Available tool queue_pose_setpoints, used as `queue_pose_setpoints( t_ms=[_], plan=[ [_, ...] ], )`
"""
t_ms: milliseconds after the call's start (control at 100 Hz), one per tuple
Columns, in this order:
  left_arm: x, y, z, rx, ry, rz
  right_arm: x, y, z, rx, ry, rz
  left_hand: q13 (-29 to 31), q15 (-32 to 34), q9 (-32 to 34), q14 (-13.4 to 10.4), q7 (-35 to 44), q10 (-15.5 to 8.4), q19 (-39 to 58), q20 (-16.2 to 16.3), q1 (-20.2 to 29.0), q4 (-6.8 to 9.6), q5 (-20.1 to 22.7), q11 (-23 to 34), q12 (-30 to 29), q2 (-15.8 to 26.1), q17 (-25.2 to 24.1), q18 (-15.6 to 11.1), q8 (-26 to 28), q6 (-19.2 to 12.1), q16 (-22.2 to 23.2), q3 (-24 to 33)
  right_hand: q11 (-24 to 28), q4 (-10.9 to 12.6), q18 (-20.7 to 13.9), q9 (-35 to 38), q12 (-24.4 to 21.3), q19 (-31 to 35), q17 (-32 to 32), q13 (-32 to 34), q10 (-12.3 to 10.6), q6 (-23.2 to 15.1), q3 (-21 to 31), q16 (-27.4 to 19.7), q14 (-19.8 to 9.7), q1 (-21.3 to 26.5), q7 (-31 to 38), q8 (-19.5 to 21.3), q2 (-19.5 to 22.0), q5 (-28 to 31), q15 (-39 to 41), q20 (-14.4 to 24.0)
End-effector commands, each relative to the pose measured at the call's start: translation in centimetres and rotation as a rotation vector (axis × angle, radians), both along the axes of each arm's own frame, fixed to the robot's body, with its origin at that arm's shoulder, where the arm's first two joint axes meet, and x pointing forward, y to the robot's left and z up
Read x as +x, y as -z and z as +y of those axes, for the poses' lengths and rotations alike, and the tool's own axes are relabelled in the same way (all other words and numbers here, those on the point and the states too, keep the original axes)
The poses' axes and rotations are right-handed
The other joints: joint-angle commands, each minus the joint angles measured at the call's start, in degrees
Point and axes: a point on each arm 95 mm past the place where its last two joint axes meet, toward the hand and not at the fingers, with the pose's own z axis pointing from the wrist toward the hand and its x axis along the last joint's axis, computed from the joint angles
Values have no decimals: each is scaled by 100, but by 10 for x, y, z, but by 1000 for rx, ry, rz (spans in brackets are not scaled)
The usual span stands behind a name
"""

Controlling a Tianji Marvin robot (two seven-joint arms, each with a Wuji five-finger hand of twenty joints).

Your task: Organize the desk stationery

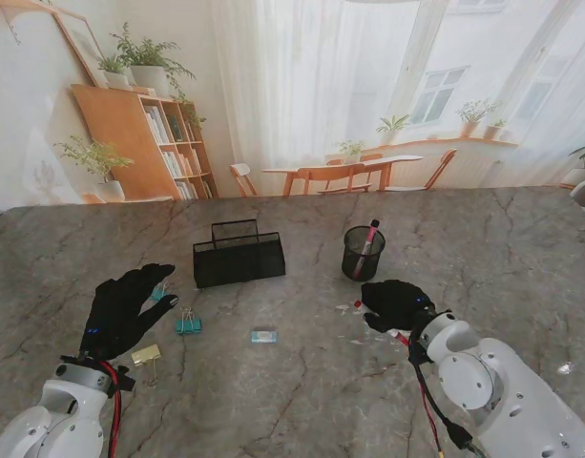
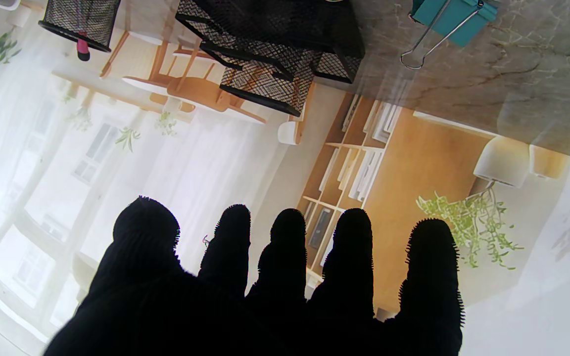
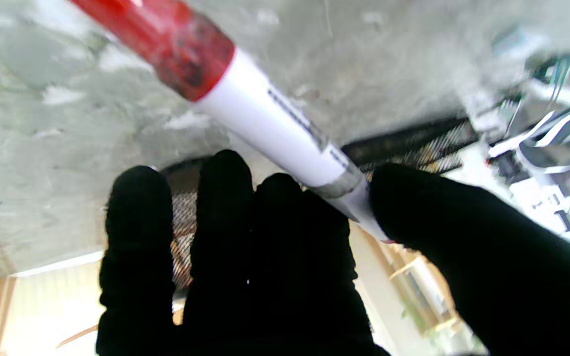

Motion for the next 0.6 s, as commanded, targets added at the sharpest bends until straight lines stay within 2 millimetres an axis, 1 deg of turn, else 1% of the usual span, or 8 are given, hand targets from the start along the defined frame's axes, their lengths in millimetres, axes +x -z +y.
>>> queue_pose_setpoints(
  t_ms=[0,70,100,190,210,260,290,590],
  plan=[
    [-2,1,-1,-6,0,3,2,-10,8,37,10,-25,106,33,62,-14,7,28,57,186,131,-3,40,-12,27,463,-9,11,63,-65,54,-39,-65,269,162,98,78,105,78,39,-66,-1138,1103,-62,-39,858,385,312,180,404,-19,-50],
    [-2,1,-1,-6,0,3,4,-18,11,97,54,-36,108,33,65,-11,6,33,55,185,142,-2,37,-13,27,468,-15,8,62,-57,55,-34,-69,232,168,114,91,101,80,45,-52,-1139,1138,-54,-15,888,388,313,131,438,-20,-53],
    [-2,1,-1,-6,0,3,6,-21,12,122,72,-42,108,33,-5,-3,5,22,55,185,134,-4,34,-41,17,466,-13,8,62,-58,56,-40,-120,-60,191,133,140,99,81,51,-33,-1138,1282,-32,4,933,358,348,36,459,-29,-57],
    [-2,1,-1,-7,-1,1,10,-31,15,192,122,-52,112,35,67,-9,6,23,56,184,133,-3,37,-8,28,468,-11,7,62,-69,57,-40,-124,-165,213,128,146,69,44,26,-11,-1120,1307,-13,45,1010,366,350,-36,477,-37,-61],
    [-2,1,-1,-7,-1,1,12,-33,15,207,132,-55,110,34,-26,-13,4,2,54,183,134,-3,34,-46,15,470,-13,5,62,-65,56,-39,-138,-596,214,128,159,44,39,23,-6,-1105,1509,23,54,1069,364,361,-137,484,-61,-22],
    [-2,1,-1,-8,-3,-1,15,-38,17,250,164,-62,112,34,-6,-6,5,11,54,182,132,-3,37,-36,17,468,-10,5,62,-61,57,-39,-143,-753,231,123,173,22,6,1,40,-1092,1590,45,92,1133,372,369,-219,505,-63,-8],
    [-2,1,-1,-8,-3,-1,17,-42,18,280,184,-66,110,33,48,-13,6,30,55,182,131,-3,37,-14,25,465,-8,6,62,-59,57,-40,-163,-1029,270,124,199,-10,-33,-21,65,-1043,1714,88,122,1200,383,371,-301,510,-78,38],
    [-3,1,-1,-5,-4,-1,42,-80,33,494,304,-126,114,37,16,-3,7,17,57,183,135,-3,38,-16,21,467,-10,8,63,-60,60,-40,-164,-1095,335,108,277,-42,-153,-96,170,-928,1735,196,236,1351,401,481,-408,571,-65,151]
  ],
)
